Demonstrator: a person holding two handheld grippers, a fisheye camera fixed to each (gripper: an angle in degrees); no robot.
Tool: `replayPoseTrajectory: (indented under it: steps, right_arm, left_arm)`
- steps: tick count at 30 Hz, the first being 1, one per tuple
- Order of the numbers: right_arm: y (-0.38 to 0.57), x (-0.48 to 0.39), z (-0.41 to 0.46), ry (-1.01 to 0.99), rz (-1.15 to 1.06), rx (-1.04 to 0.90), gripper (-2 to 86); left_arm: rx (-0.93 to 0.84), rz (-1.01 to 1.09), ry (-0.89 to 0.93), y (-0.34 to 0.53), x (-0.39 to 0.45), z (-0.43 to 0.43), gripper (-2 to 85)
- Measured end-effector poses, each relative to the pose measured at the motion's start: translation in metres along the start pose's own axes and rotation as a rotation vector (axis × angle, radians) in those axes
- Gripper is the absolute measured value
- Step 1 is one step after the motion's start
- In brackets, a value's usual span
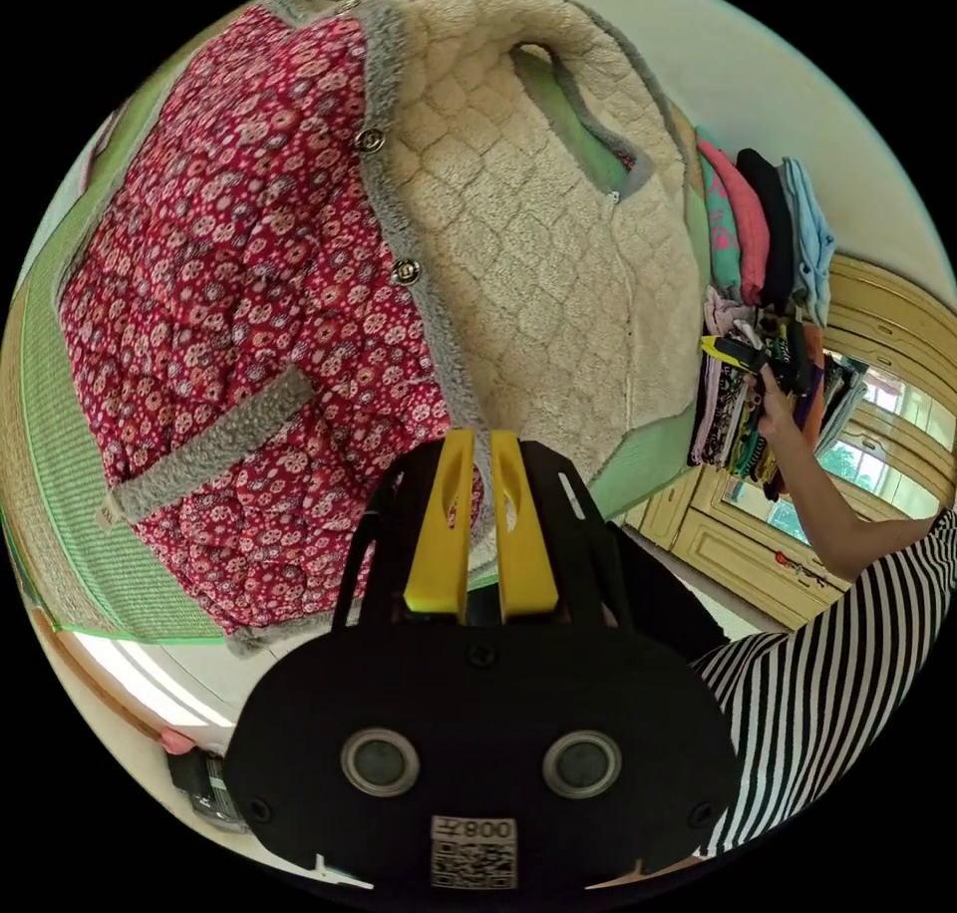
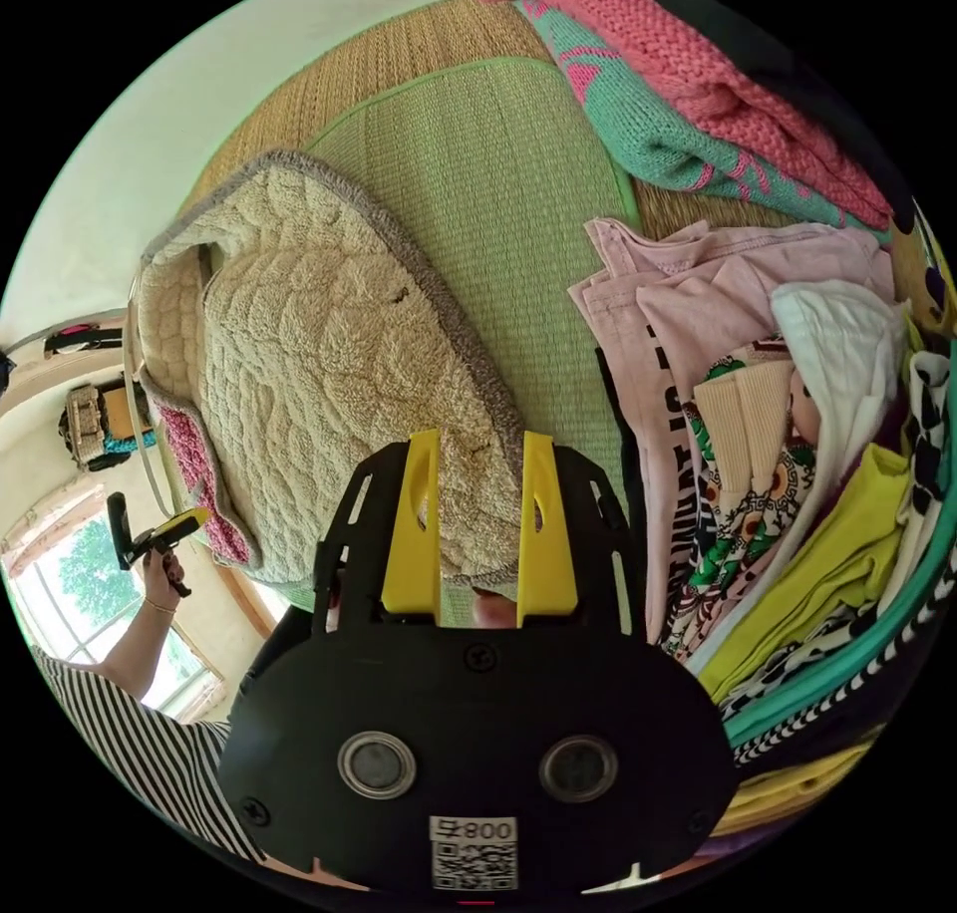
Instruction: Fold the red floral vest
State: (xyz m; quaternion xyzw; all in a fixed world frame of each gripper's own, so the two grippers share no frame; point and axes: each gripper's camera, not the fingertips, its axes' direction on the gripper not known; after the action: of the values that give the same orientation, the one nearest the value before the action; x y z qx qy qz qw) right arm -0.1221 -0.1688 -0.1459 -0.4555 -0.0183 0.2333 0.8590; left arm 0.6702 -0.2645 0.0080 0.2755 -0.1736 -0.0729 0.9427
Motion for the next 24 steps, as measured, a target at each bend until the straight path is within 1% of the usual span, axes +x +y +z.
replayPoseTrajectory:
  steps: [2,5,8,9,13,16,19,21,23,24]
  right_arm:
    - [0.015,0.008,-0.002,0.044,0.004,0.010,12.5]
    - [0.029,0.024,0.015,0.019,0.025,-0.052,11.8]
    - [0.045,0.034,0.010,0.008,0.042,-0.005,10.7]
    - [0.048,0.035,0.010,0.005,0.041,-0.001,10.6]
    - [0.068,0.035,0.005,0.026,0.022,0.028,10.0]
    - [0.081,0.035,0.003,0.034,0.006,0.041,9.4]
    - [0.095,0.041,0.002,0.000,0.018,0.061,8.6]
    - [0.103,0.046,0.000,-0.020,0.030,0.083,8.5]
    - [0.112,0.047,-0.001,-0.023,0.025,0.099,8.3]
    - [0.114,0.047,-0.001,-0.019,0.023,0.100,8.2]
  left_arm:
    - [0.029,0.072,0.065,-0.012,0.027,0.000,4.7]
    - [0.058,0.201,0.150,-0.041,0.073,0.007,6.2]
    - [0.054,0.329,0.201,-0.082,0.121,0.018,7.0]
    - [0.062,0.392,0.203,-0.099,0.142,0.020,7.3]
    - [0.029,0.511,0.175,-0.150,0.201,0.032,8.4]
    - [-0.004,0.520,0.115,-0.182,0.238,0.044,9.7]
    - [-0.060,0.471,0.038,-0.201,0.262,0.064,11.0]
    - [-0.114,0.430,-0.064,-0.207,0.273,0.085,11.1]
    - [-0.147,0.408,-0.157,-0.207,0.277,0.099,9.6]
    - [-0.112,0.389,-0.218,-0.203,0.278,0.102,6.8]
